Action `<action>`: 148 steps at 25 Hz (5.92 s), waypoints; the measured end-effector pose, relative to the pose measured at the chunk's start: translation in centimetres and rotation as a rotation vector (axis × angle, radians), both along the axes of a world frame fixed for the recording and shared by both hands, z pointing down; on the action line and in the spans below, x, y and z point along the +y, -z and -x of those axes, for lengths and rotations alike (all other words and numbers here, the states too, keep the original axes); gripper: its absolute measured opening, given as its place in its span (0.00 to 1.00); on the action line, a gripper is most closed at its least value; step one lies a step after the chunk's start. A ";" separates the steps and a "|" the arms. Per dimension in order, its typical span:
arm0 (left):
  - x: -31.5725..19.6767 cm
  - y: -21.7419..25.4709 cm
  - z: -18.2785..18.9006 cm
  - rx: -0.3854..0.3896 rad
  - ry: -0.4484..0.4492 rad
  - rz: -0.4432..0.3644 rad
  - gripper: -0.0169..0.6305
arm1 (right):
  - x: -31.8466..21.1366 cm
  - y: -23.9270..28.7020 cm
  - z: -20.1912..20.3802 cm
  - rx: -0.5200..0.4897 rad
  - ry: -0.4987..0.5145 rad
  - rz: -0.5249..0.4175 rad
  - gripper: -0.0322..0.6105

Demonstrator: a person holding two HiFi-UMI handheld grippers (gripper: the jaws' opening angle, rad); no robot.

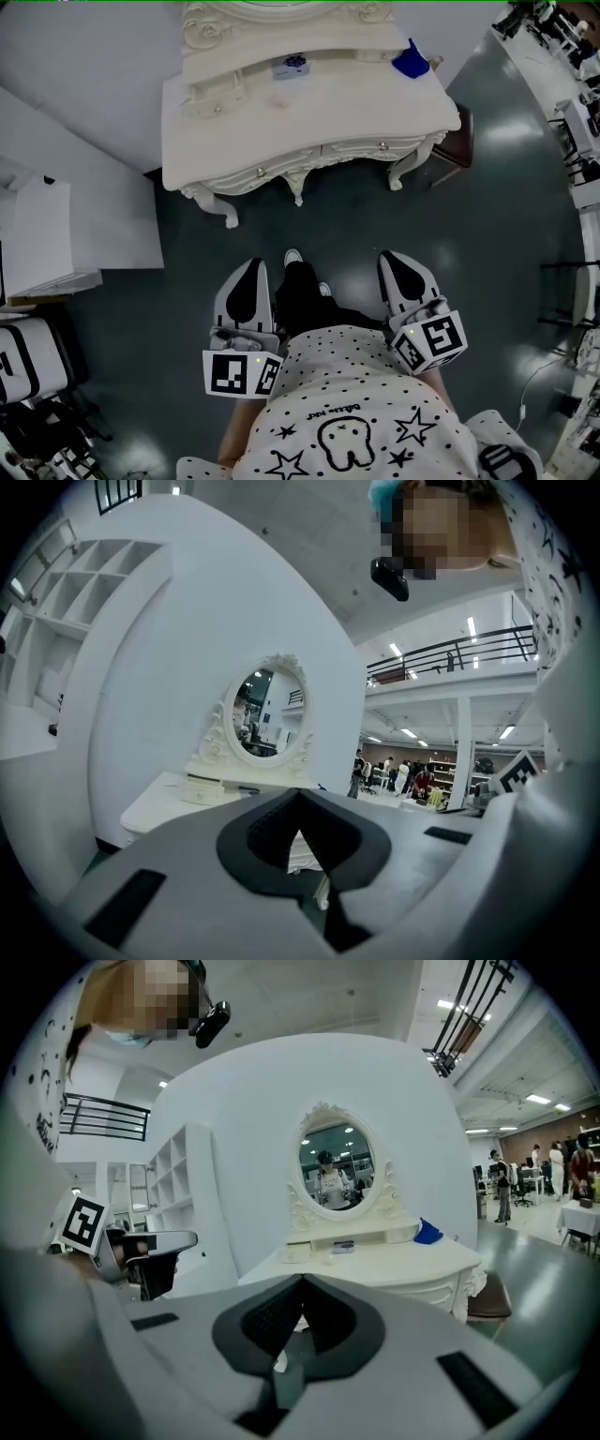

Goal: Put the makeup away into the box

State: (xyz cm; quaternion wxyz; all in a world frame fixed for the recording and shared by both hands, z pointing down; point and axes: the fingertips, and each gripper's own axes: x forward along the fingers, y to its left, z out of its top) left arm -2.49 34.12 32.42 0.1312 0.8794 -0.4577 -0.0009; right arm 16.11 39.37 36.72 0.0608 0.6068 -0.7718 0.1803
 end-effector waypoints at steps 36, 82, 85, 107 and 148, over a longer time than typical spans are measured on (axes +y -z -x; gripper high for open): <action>-26.0 -0.8 1.5 -0.010 0.063 0.047 0.02 | -26.8 -1.0 1.6 -0.042 0.062 0.052 0.06; -42.7 -1.0 0.3 0.009 0.228 0.076 0.02 | -47.0 -4.5 -0.2 0.071 0.283 0.128 0.07; -43.2 -1.2 0.6 0.016 0.216 0.080 0.02 | -48.3 -6.0 0.7 0.148 0.328 0.136 0.14; -44.3 -1.7 3.3 0.023 0.216 0.098 0.02 | -49.8 -22.2 4.9 0.529 0.679 0.387 0.35; -42.3 0.8 6.5 0.017 0.238 0.000 0.02 | -48.1 1.8 -3.0 0.066 0.109 -0.116 0.28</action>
